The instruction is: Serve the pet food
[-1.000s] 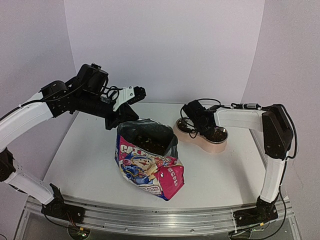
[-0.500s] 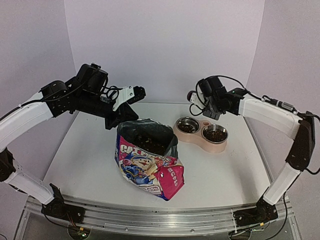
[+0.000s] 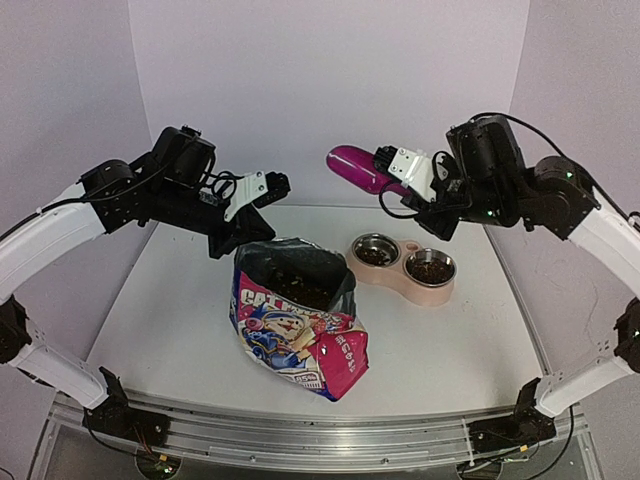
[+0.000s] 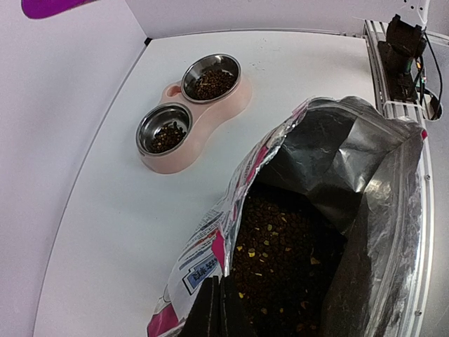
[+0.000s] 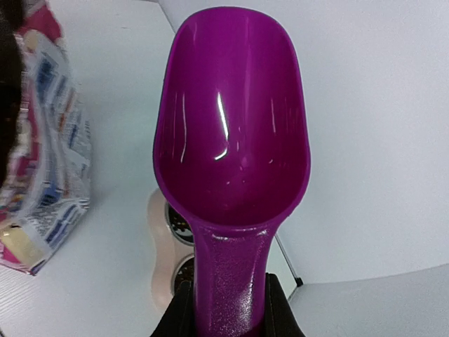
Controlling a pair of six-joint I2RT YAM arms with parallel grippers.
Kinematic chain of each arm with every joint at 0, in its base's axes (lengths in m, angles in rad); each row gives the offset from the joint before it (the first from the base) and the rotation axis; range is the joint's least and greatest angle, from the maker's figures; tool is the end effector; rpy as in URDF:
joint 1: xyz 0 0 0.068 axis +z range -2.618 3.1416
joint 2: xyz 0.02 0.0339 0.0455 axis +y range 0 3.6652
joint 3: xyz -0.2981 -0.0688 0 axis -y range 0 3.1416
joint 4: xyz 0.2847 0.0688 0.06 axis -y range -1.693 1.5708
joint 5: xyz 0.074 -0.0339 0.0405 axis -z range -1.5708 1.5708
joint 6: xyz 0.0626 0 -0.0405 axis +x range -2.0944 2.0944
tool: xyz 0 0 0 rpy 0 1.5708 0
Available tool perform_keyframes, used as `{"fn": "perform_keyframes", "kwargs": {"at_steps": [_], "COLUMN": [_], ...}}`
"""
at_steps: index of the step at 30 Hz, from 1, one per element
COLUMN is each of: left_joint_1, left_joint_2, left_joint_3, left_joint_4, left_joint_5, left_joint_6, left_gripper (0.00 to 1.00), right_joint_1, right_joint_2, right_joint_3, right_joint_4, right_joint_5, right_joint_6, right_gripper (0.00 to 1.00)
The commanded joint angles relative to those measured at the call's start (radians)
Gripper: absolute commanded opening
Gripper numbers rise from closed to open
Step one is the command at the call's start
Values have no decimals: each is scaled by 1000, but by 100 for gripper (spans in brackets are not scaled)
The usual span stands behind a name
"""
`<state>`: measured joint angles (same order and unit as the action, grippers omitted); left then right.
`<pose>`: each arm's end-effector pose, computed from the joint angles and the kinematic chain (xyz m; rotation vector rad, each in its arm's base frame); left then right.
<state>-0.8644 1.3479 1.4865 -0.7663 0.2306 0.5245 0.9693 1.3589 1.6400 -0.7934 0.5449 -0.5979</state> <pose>0.2079 -0.2656 0.4237 1.5150 1.6151 -0.4430 0.2109 0.2499 0.4790 -1.1757 1.6413 -0.3320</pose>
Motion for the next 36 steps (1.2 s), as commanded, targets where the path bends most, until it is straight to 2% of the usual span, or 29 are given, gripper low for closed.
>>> {"fn": "perform_keyframes", "kwargs": {"at_steps": [1,5,9,12,17,21,24,31,36], "left_joint_1": [17,24,23,28,57,85,85,85,85], "left_joint_2": [13,16,19,31,52,76,121,220,248], "left_joint_3": [46,51,60,81,153,195,247,306,311], "left_joint_4": [-14,-34,-65,-94,-193,-269,-312,-352,-356], "left_joint_5": [-18,-15,-17,-13,80,108,112,47,3], "left_joint_6": [17,26,67,107,168,227,246,273,290], "left_gripper": [0,0,0,10,28,40,45,47,42], "right_joint_1": [203,324,372,379,383,394,411,436,436], "right_joint_2": [-17,29,92,118,193,202,217,312,334], "right_joint_3": [60,127,190,207,251,259,273,314,269], "right_joint_4": [-123,-199,-318,-356,-431,-438,-446,-449,-435], "right_joint_5": [101,132,161,160,165,168,185,239,283], "right_joint_6": [53,56,68,59,37,16,-6,-66,-76], "right_gripper": [0,0,0,0,0,0,0,0,0]}}
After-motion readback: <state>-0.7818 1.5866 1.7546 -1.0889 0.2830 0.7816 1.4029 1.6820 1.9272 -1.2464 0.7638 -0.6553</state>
